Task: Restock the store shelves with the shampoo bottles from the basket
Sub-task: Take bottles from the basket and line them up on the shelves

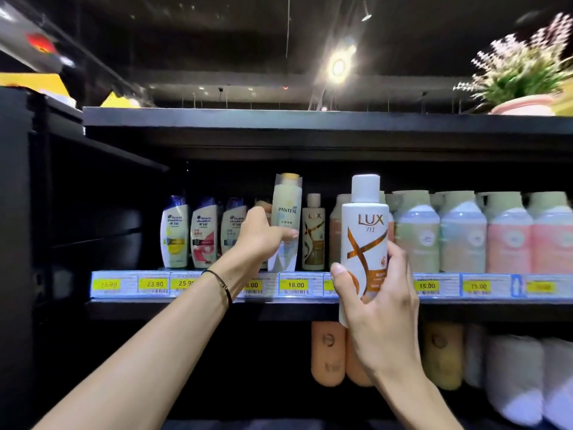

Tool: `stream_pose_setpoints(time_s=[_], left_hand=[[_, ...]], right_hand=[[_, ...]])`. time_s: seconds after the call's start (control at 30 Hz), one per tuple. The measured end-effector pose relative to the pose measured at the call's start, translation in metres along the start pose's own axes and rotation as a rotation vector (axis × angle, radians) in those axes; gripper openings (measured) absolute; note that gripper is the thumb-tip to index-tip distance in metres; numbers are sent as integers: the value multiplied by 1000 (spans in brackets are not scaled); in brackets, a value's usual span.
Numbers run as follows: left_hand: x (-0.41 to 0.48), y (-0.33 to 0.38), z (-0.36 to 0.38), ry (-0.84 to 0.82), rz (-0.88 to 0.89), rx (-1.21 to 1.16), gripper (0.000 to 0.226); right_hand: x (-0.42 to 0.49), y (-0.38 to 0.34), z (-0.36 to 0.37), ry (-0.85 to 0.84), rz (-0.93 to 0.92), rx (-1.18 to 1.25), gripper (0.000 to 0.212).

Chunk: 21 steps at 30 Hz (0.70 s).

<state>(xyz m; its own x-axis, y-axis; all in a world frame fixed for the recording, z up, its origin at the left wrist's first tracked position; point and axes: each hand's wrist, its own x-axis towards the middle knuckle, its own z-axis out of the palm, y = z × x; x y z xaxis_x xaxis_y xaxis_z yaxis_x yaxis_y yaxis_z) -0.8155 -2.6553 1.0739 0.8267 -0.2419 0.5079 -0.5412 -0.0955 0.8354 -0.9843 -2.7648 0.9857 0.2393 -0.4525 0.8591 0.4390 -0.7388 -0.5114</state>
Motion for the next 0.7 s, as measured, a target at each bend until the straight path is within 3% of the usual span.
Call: stream_pose_setpoints(time_s=[0.17, 0.37, 0.43, 0.53, 0.6, 0.7], left_hand=[[13, -11, 5, -1, -53, 135, 32], [22, -5, 10, -19, -75, 353, 16], [21, -5, 14, -30, -89, 374, 12], [21, -8, 16, -93, -62, 287, 41], [21, -9, 16, -99, -54, 300, 47], [19, -2, 13, -125, -73, 414, 23]], right_hand=[[9, 3, 2, -19, 9, 13, 63], [24, -1, 4, -65, 18, -8, 81], [31, -4, 7, -76, 11, -24, 78], [45, -10, 12, -72, -11, -42, 71], [55, -12, 18, -67, -31, -75, 66], [71, -12, 30, -77, -57, -197, 64]])
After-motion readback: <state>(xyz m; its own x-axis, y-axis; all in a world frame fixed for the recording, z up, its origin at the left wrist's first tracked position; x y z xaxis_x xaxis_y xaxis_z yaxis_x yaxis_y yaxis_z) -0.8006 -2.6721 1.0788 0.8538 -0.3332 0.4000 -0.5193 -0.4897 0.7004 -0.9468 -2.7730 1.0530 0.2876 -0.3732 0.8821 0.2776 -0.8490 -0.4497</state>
